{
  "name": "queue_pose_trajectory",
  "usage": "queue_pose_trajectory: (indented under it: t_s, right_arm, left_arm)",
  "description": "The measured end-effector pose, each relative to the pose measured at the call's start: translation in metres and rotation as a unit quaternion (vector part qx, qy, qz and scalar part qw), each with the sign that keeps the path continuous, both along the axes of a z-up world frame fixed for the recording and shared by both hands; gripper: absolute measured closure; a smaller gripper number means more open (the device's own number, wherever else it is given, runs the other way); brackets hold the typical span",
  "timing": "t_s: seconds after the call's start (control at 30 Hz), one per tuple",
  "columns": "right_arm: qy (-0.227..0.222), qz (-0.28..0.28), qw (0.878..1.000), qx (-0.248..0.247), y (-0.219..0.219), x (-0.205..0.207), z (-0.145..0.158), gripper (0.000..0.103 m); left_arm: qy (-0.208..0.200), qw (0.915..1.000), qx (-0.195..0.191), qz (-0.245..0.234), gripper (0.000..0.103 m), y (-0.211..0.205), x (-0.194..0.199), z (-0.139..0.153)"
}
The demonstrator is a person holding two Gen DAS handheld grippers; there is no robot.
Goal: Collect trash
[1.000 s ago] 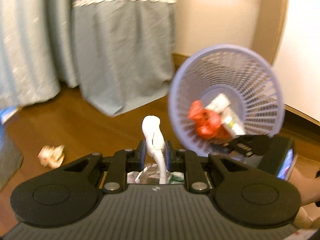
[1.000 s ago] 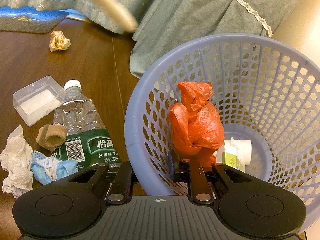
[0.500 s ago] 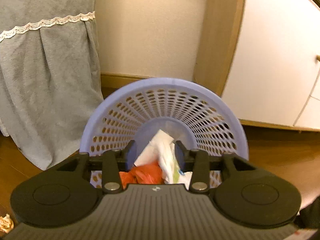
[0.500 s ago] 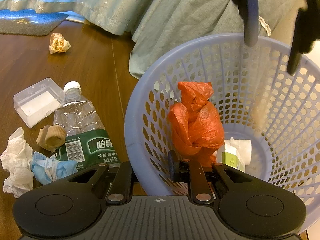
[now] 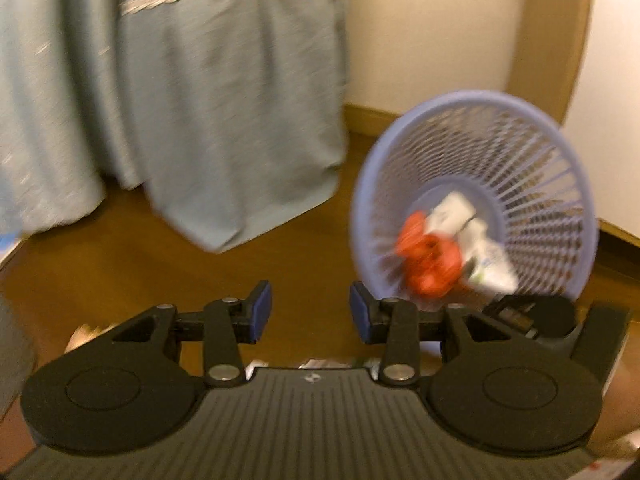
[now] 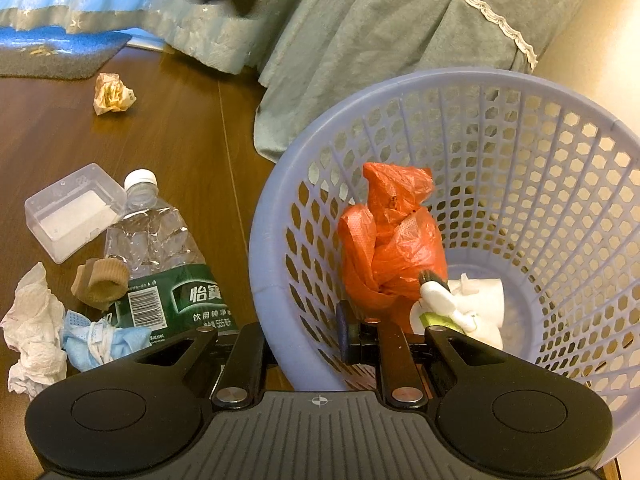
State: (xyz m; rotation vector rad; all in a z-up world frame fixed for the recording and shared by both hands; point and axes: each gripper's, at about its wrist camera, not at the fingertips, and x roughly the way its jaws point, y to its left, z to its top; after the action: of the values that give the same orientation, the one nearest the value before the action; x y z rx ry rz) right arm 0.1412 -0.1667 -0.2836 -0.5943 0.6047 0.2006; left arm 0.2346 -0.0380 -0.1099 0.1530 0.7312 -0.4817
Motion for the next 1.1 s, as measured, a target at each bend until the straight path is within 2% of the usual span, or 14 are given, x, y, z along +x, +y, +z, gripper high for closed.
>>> queue_pose_trajectory:
  t_s: [0.1,0.2,0.43,0.77,1.1]
  right_arm:
    - [0.000,0.001,1.000,-0.002,0.000,0.000,0.000,0.089]
    - [0.000,0.001,1.000,-0.004,0.000,0.000,-0.001,0.089]
    - [0.000,0.006,1.000,-0.012,-0.001,-0.003,-0.003,0.089]
    - [0.000,0.006,1.000,-0.012,-0.001,-0.005,-0.003,0.089]
    - [0.000,0.007,1.000,-0.014,-0.001,-0.006,-0.004,0.089]
  left_arm:
    - [0.018,0.9992,0.007,0.036,0.066,0.027,-0.010,-0.017]
    - [0.042,0.9980,0.012,0.047,0.066,0.041,-0.025,-0.034]
    - [0.093,0.9950,0.022,0.026,0.066,0.038,-0.060,-0.075]
    - [0.161,0.9868,0.018,0.006,0.066,0.021,-0.065,-0.119]
    - [0.178,0.9836,0.026,-0.010,0.068,0.011,-0.057,-0.133]
